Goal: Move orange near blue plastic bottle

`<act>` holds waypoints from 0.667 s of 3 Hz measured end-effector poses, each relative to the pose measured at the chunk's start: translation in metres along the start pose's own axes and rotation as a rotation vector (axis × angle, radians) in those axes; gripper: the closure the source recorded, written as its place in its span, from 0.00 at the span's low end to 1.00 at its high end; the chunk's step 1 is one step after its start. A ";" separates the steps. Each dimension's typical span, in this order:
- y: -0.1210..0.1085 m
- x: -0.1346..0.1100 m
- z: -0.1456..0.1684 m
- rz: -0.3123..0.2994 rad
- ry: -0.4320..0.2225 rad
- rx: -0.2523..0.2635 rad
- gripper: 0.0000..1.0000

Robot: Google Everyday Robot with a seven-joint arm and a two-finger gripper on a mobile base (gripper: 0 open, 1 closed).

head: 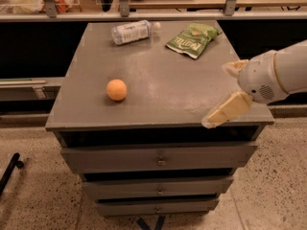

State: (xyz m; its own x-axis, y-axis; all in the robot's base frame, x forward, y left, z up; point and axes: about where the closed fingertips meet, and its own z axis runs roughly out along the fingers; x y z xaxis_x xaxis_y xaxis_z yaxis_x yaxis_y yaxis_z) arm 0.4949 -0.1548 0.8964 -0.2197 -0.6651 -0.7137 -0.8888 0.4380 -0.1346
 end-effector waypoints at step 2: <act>0.026 -0.003 0.037 0.044 -0.206 -0.106 0.00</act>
Offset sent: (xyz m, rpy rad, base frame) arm -0.0115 0.0492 -0.0313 0.3486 -0.0028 0.1284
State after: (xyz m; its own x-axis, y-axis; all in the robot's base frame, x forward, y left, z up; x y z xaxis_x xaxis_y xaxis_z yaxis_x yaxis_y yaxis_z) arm 0.4874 -0.1187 0.8699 -0.1821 -0.5050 -0.8437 -0.9200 0.3903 -0.0350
